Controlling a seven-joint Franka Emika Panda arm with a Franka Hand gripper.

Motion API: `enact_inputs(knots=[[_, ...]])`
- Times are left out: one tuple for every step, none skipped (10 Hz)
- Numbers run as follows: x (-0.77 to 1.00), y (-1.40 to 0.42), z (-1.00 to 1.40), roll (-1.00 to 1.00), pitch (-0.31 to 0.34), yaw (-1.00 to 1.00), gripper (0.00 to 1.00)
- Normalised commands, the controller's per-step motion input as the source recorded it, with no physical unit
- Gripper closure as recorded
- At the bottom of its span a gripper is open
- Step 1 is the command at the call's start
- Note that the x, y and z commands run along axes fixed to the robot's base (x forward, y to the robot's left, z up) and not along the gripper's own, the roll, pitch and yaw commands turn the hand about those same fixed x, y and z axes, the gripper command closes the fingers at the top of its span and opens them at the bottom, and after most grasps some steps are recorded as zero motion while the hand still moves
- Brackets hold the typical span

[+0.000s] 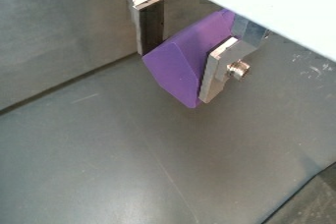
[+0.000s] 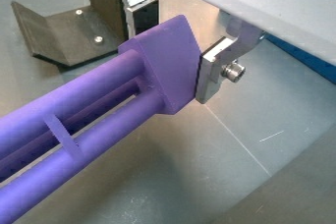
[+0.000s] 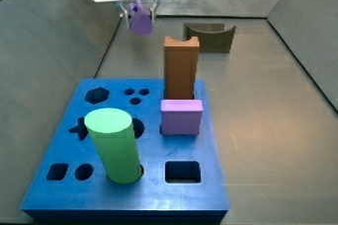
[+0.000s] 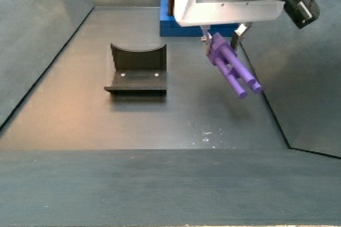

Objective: Pick up the 3 prong object. Move up. Place the 3 prong object on the fixture. Regrasp the 3 prong object. Move to above the board. Insert the 3 prong object.
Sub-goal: Place the 3 prong object on the fixture.

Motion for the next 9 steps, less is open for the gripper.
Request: enact_inputs(knots=[[0.0, 0.0, 1.0, 0.0, 0.0, 0.0, 1.0], [0.0, 0.0, 1.0, 0.0, 0.003, -0.01, 1.0], [-0.01, 0.0, 1.0, -0.02, 0.021, -0.01, 1.0], [-0.02, 0.0, 1.0, -0.04, 0.026, 0.0, 1.0], [-0.02, -0.01, 1.0, -0.06, 0.027, 0.01, 1.0], [-0.02, -0.01, 1.0, -0.09, 0.027, 0.02, 1.0], [-0.03, -0.01, 1.0, -0.11, 0.028, 0.02, 1.0], [-0.03, -0.01, 1.0, -0.14, 0.027, 0.01, 1.0], [-0.04, -0.01, 1.0, -0.15, 0.027, 0.01, 1.0]])
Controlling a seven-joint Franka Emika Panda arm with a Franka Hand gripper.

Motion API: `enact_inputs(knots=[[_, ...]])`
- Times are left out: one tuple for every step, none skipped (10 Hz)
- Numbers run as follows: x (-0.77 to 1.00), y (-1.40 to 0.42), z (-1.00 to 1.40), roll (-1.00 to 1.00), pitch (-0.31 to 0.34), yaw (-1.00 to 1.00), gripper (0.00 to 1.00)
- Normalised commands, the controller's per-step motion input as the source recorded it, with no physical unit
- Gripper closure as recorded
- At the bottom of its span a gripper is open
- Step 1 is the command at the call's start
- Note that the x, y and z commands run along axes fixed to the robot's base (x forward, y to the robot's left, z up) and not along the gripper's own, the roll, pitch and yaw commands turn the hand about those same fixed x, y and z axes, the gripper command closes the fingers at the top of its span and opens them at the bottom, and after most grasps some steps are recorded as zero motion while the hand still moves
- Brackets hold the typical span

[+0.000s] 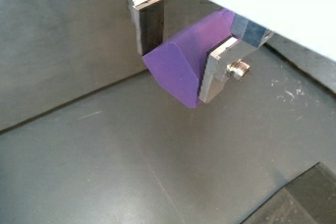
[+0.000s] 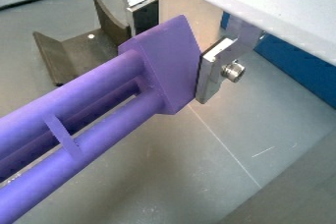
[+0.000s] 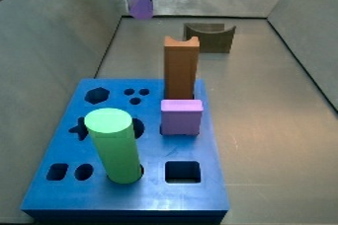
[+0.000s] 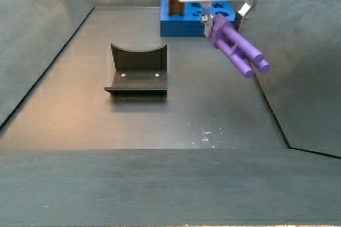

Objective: Pick up the 3 prong object. Move up. Place the 3 prong object on the fixture. Regrasp the 3 prong object. Move to above the board. Insert the 3 prong object.
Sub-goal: Place the 3 prong object on the fixture.

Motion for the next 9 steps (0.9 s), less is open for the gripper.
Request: enact_inputs(knots=[[-0.04, -0.01, 1.0, -0.16, 0.026, -0.01, 1.0], [-0.04, 0.0, 1.0, -0.17, 0.027, -0.02, 1.0], [-0.04, 0.0, 0.95, -0.19, 0.026, -0.03, 1.0], [-0.04, 0.0, 0.86, -0.2, 0.024, -0.03, 1.0], [-0.03, 0.0, 0.8, -0.2, 0.026, -0.04, 1.0], [-0.03, 0.0, 0.73, -0.2, 0.025, -0.04, 1.0], [-0.03, 0.0, 0.64, -0.2, 0.026, -0.04, 1.0], [-0.03, 0.0, 0.57, -0.19, 0.025, -0.04, 1.0], [-0.03, 0.0, 0.52, -0.19, 0.021, -0.04, 1.0]])
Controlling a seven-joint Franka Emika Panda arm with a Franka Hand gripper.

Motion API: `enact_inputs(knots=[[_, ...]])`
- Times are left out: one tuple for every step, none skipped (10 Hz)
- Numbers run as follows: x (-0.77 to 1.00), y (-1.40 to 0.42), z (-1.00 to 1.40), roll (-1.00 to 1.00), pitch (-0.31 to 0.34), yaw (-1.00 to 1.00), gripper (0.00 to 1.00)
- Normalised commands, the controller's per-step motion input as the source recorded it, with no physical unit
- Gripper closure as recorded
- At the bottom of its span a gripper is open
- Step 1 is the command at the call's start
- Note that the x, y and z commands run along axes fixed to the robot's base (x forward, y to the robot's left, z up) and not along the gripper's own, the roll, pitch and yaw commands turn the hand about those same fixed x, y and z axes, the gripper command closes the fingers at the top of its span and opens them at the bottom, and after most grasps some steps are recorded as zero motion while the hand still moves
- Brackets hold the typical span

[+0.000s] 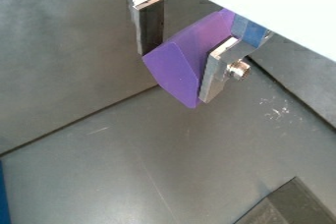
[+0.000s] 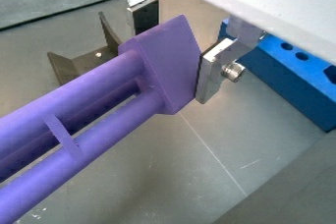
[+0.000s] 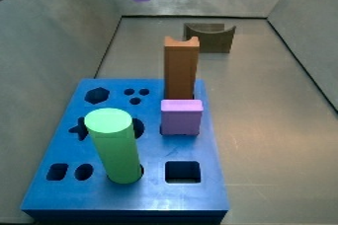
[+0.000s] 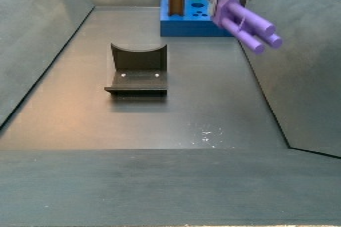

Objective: Pick up the 3 prong object. Move up. Place the 3 prong object on the fixture. Regrasp the 3 prong object. Move to above the board. Insert the 3 prong object.
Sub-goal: Place the 3 prong object on the fixture.

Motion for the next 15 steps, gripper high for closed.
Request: enact_inputs(knots=[[-0.03, -0.01, 0.39, -0.17, 0.02, -0.04, 1.0], [-0.03, 0.0, 0.33, -0.17, 0.018, -0.04, 1.0], [-0.03, 0.0, 0.18, -0.16, 0.015, -0.04, 1.0], [1.0, -0.11, 0.43, -0.17, 0.174, -0.89, 1.0], [1.0, -0.11, 0.4, -0.18, 0.191, -0.84, 1.0], [1.0, -0.1, 0.37, -0.17, 0.204, -0.62, 1.0], [1.0, -0.09, 0.33, -0.14, 0.156, -0.35, 1.0], [1.0, -0.08, 0.31, -0.11, 0.136, -0.26, 1.0], [1.0, -0.07, 0.28, -0.06, 0.119, -0.13, 1.0], [1.0, -0.07, 0.26, -0.05, 0.117, -0.1, 1.0], [1.0, -0.06, 0.23, -0.02, 0.12, -0.07, 1.0], [1.0, -0.05, 0.21, -0.01, 0.126, -0.05, 1.0], [1.0, -0.05, 0.19, 0.01, 0.134, -0.03, 1.0], [1.0, -0.04, 0.16, 0.03, 0.145, -0.02, 1.0], [1.0, -0.03, 0.13, 0.04, 0.153, -0.01, 1.0]])
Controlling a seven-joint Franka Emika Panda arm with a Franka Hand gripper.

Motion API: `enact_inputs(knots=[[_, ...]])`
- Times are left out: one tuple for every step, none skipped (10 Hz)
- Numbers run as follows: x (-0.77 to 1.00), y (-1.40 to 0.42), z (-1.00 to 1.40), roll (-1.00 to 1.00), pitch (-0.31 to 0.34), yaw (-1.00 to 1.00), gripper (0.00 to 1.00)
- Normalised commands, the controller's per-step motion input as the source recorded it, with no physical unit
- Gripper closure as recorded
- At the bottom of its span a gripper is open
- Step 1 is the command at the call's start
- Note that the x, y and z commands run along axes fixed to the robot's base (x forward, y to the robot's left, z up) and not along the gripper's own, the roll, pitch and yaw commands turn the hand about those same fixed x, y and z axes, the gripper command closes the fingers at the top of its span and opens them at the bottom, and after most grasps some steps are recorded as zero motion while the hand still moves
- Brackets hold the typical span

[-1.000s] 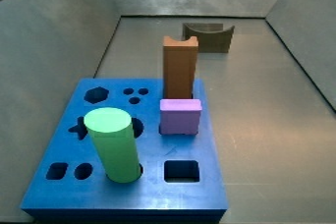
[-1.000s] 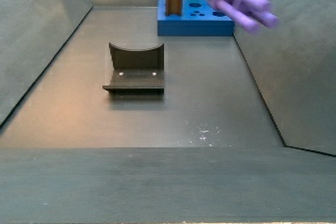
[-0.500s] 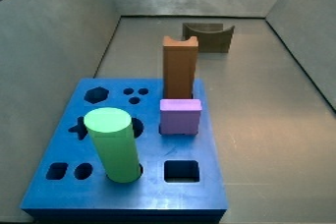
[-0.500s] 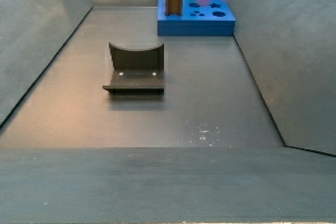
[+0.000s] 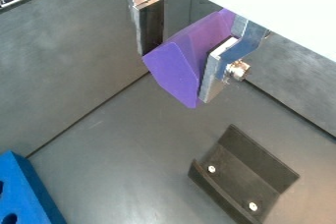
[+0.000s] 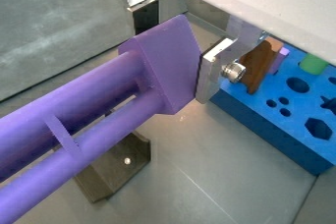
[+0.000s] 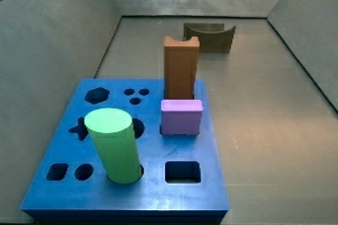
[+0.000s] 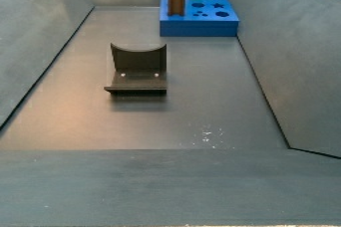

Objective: Pick up the 3 prong object. Move up. Place the 3 prong object on the fixture. Regrasp the 3 prong object. Move to above the board. Insert the 3 prong object.
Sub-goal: Place the 3 prong object on the fixture.

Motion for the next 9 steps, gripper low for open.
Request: enact_inputs(knots=[[1.0, -0.03, 0.11, 0.05, 0.16, 0.0, 1.0], [1.0, -0.02, 0.09, 0.06, 0.163, 0.0, 1.0], [1.0, -0.02, 0.07, 0.07, 0.171, 0.01, 1.0], [1.0, -0.04, -0.92, -1.0, 0.036, -0.02, 1.0], [1.0, -0.03, -0.93, -1.0, 0.031, -0.03, 1.0], [1.0, 0.02, -0.78, -1.0, 0.02, -0.04, 1.0], [0.94, 0.01, -0.6, -1.0, 0.018, -0.04, 1.0], [0.81, 0.02, -0.38, -1.0, 0.017, -0.05, 1.0], [0.67, 0.02, -0.16, -1.0, 0.013, -0.05, 1.0]])
